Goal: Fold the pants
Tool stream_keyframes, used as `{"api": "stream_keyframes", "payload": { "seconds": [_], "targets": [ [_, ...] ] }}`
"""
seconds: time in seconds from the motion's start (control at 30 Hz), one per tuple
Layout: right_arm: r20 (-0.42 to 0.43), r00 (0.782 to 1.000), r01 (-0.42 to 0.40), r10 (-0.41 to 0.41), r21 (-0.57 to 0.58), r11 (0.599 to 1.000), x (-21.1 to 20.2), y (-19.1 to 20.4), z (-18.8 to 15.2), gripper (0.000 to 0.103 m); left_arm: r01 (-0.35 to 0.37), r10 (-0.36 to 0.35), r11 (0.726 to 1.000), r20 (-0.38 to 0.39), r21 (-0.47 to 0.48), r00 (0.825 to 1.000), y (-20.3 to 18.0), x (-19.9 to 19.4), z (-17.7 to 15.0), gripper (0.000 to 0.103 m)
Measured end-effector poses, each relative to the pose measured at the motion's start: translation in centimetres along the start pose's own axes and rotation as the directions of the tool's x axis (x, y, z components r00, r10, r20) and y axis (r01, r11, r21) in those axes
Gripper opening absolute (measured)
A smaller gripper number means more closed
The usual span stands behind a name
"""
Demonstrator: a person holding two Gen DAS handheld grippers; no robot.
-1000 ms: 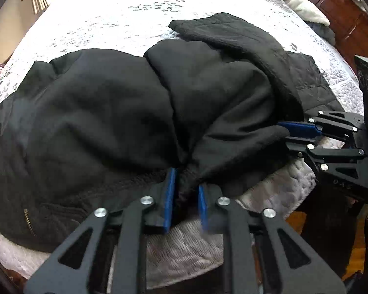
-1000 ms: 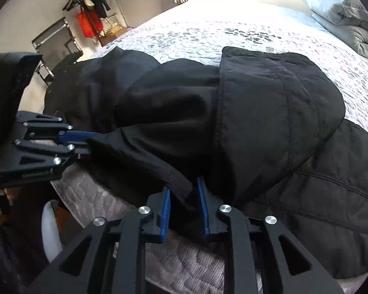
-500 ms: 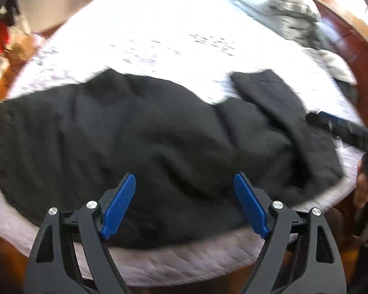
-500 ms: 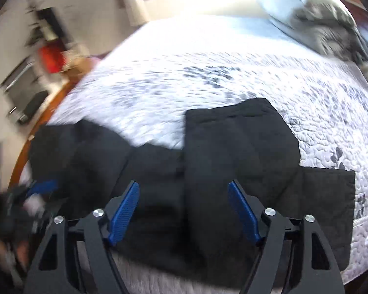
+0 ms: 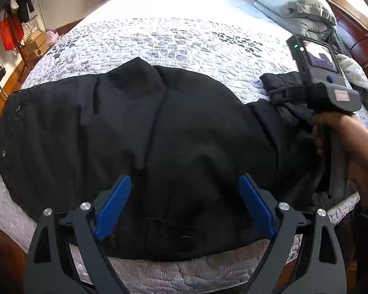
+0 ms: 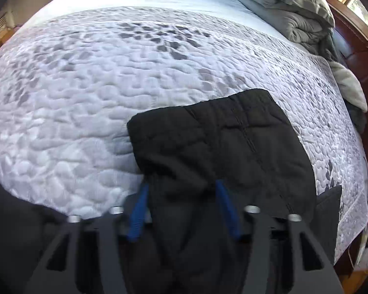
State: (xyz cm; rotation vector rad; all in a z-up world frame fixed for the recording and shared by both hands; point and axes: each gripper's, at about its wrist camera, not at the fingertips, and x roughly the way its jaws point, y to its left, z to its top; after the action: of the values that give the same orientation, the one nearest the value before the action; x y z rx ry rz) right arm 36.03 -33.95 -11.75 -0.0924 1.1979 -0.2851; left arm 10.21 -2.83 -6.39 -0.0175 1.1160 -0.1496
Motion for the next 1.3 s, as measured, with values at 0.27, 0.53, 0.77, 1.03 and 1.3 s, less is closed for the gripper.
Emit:
{"api": "stream_keyframes", "payload": {
  "seconds": [0.27,0.53,0.77,1.03,1.3],
  "targets": [
    [0.157,0.971,-0.205,0.182,0.152,0.967,-6.1,-7.4,-1.5,0.007,0.007,-0.007,1.0,-0.012,0.014,1.0,-0.9,-0.2,-1.0,0.09],
    [0.282,0.947,-0.248,0.152,0.344,0.906,-11.3,-20.1,-8.1,0.008,0.011,-0.011,0.999,-0.002,0.047,1.0,-2.9,-1.0,-1.7,0.09],
    [0.191,0.977,-0.181,0.091,0.532,0.827,-8.1,-28.6,-15.9,0.01,0.056,-0.056,0.998,0.013,0.025,0.998,-5.8,-1.6,-1.8,0.09],
    [0.057,0.993,-0.118,0.105,0.598,0.792,-2.8,-32.0,-20.1,0.022,0.102,-0.103,0.994,0.06,0.027,0.993,-11.4,-1.4,-1.1,0.09],
    [0.041,0.998,-0.062,0.047,0.518,0.853,-4.6,-32.2,-21.8,0.037,0.095,-0.095,0.995,0.008,0.029,0.995,-17.1,0.9,-1.3,0.09]
  ]
}}
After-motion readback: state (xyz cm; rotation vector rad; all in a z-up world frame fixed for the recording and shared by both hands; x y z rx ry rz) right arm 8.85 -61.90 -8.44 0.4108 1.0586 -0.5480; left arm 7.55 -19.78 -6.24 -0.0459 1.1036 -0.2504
